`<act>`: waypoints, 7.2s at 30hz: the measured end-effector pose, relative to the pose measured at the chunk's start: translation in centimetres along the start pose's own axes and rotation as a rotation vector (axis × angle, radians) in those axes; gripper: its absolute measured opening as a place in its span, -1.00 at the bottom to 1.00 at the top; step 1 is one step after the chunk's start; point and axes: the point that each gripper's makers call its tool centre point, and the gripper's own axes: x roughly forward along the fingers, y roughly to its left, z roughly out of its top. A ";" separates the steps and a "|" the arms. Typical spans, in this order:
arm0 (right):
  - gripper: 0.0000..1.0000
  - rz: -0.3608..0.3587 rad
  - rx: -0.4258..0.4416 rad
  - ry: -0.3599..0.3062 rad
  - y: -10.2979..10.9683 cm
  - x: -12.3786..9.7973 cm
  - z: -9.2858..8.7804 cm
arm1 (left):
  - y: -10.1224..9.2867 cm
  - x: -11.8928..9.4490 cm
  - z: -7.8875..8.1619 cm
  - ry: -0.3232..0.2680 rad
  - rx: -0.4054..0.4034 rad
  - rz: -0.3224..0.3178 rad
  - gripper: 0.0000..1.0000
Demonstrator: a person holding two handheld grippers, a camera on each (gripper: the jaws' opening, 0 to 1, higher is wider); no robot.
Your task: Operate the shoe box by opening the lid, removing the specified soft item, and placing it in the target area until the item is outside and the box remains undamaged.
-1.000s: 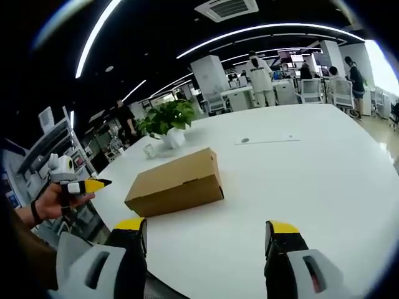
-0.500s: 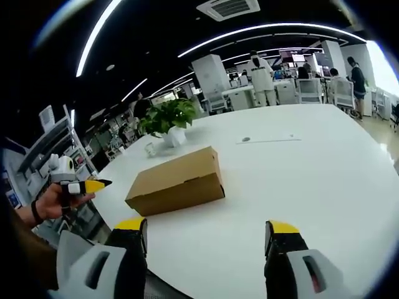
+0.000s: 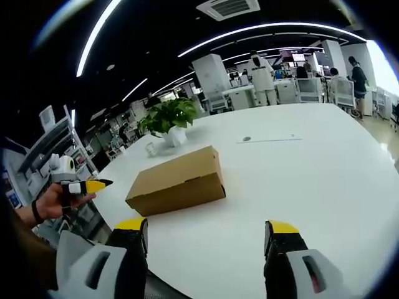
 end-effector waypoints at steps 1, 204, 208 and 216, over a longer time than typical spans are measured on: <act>0.51 0.002 -0.002 0.002 0.0 0.1 0.0 | 0.0 0.0 -0.1 0.002 0.000 0.001 0.47; -0.07 0.210 -0.541 0.175 8.8 14.9 3.8 | 9.9 -0.9 -3.4 0.197 0.289 0.229 0.29; -0.07 0.214 -0.538 0.161 9.0 14.8 4.5 | 9.3 -1.2 -2.1 0.161 0.392 0.228 0.25; -0.07 0.220 -0.539 0.131 9.5 14.6 5.8 | 9.0 -1.1 -0.6 0.122 0.501 0.208 0.23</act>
